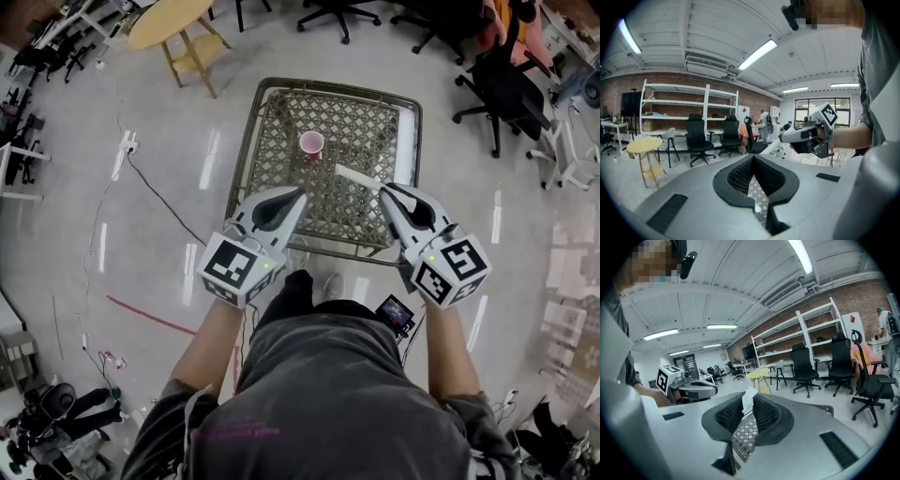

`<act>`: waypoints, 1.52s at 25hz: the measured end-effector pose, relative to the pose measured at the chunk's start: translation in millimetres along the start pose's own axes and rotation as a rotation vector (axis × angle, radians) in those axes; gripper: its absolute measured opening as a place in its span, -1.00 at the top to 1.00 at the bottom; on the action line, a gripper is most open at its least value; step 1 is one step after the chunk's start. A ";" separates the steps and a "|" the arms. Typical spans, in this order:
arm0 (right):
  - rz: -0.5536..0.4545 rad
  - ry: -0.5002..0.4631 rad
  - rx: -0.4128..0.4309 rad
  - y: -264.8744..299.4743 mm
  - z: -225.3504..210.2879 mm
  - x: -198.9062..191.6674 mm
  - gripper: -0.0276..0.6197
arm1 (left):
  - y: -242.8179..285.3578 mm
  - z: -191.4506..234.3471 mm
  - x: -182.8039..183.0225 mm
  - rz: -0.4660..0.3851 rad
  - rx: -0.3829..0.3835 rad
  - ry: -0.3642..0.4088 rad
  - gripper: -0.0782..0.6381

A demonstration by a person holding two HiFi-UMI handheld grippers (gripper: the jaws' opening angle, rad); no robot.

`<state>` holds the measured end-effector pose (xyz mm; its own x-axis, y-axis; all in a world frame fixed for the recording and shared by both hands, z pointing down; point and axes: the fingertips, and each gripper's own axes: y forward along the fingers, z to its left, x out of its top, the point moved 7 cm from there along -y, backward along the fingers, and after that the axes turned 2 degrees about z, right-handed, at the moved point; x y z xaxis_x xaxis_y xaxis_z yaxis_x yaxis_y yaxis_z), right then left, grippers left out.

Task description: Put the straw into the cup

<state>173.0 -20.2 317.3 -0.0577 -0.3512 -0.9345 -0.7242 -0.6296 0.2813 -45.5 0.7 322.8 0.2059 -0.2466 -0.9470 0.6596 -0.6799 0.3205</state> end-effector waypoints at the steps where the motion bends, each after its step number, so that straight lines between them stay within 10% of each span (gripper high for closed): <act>1: 0.005 0.001 -0.005 5.1 -0.6 -1.0 0.76 | 0.6 5.1 -1.8 0.001 -0.004 -0.003 0.76; 38: 0.226 0.115 -0.095 192.4 -73.3 -36.0 0.76 | 69.2 165.3 -56.4 0.119 -0.117 -0.117 0.76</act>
<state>86.1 -179.5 421.0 -0.1281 -0.5637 -0.8160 -0.6334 -0.5866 0.5047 -131.0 -146.5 402.1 0.2067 -0.4033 -0.8914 0.7164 -0.5582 0.4186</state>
